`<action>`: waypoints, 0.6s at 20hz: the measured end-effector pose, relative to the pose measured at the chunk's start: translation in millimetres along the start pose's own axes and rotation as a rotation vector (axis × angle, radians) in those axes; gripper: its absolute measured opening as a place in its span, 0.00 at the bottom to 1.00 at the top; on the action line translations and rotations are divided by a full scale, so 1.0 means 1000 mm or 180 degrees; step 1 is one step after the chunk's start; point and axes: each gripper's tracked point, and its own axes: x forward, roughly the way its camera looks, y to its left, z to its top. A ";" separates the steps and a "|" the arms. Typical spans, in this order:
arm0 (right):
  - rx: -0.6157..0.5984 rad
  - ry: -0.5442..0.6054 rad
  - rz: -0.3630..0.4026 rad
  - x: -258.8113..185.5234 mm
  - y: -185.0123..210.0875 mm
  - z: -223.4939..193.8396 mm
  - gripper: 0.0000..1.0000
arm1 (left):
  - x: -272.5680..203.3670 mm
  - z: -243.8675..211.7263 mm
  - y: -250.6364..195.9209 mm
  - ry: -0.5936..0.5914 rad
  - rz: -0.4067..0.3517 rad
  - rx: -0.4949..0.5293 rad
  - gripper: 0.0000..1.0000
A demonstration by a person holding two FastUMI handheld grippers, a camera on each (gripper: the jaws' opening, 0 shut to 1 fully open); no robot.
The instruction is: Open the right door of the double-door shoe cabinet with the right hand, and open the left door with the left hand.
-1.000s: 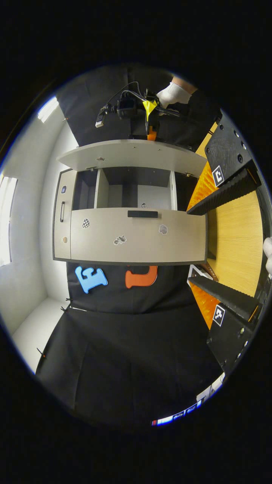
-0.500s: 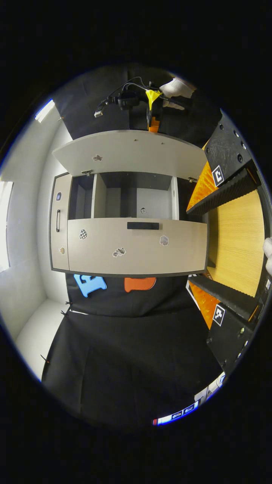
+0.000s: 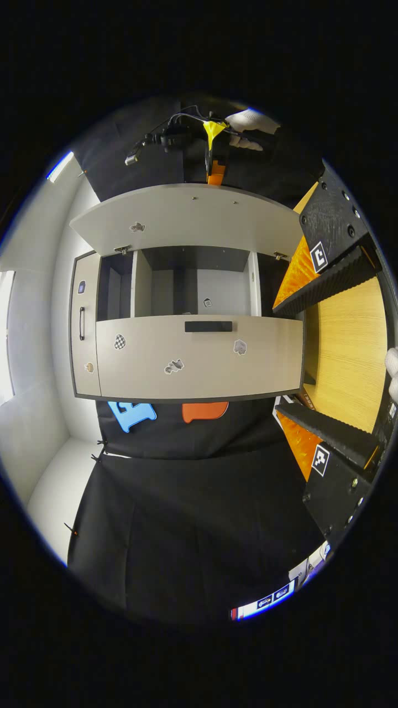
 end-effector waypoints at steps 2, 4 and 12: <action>0.0047 -0.0035 -0.0064 -0.005 0.000 0.004 0.12 | 0.004 -0.002 0.008 0.0002 -0.0009 0.0012 0.96; 0.0059 -0.0045 -0.0131 -0.009 0.000 0.005 0.26 | 0.009 -0.004 0.017 0.0013 -0.0049 -0.0010 0.96; 0.0026 -0.0098 -0.0063 -0.028 0.027 0.003 1.00 | 0.025 -0.005 0.043 -0.0032 -0.0303 0.0027 0.96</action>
